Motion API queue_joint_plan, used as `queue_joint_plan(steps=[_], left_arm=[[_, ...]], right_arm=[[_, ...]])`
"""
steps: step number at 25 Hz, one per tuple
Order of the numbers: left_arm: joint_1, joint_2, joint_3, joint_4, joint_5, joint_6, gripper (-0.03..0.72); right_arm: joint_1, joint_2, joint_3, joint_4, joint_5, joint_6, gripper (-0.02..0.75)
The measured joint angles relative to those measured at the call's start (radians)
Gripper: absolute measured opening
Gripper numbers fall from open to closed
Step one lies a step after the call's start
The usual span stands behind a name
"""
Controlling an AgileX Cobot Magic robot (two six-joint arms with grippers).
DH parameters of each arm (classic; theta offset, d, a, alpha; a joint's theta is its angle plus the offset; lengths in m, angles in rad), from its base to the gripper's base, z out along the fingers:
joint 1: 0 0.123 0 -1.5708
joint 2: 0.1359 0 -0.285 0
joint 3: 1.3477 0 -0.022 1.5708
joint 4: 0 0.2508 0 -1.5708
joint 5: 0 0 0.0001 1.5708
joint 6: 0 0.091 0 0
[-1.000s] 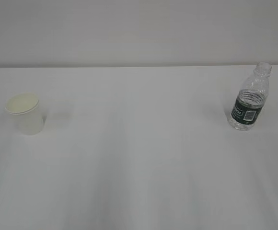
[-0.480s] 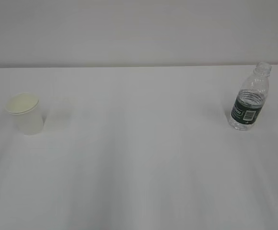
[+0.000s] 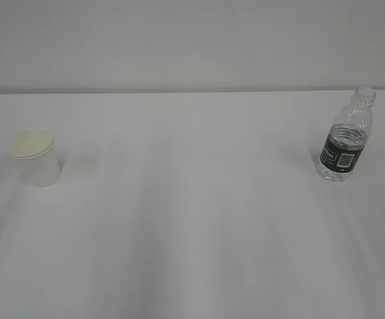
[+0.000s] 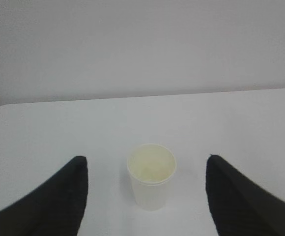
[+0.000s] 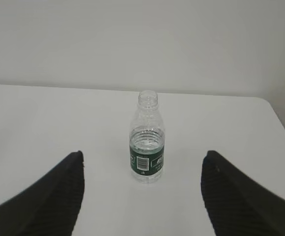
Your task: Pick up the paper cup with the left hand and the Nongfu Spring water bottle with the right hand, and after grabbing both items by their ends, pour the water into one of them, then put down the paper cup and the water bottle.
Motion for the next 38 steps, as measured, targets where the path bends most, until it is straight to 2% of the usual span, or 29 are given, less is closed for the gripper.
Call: queue_joint_plan(steps=[11,19,31,38], left_arm=[[0.0,0.192,0.0,-0.034,-0.163,0.0,0.537],[0.0,0.238,0.067,-0.034,-0.332,0.0,0.536],[0.0,0.34,0.078,-0.035,-0.407,0.0,0.526],[0.0,0.422,0.08,-0.041,-0.448,0.0,0.525]], right_arm=[[0.0,0.115,0.101,0.012,-0.268,0.0,0.554],[0.0,0.363,0.101,0.012,-0.409,0.006,0.554],[0.0,0.608,0.101,0.001,-0.642,0.054,0.554],[0.0,0.75,0.163,-0.074,-0.833,0.134,0.554]])
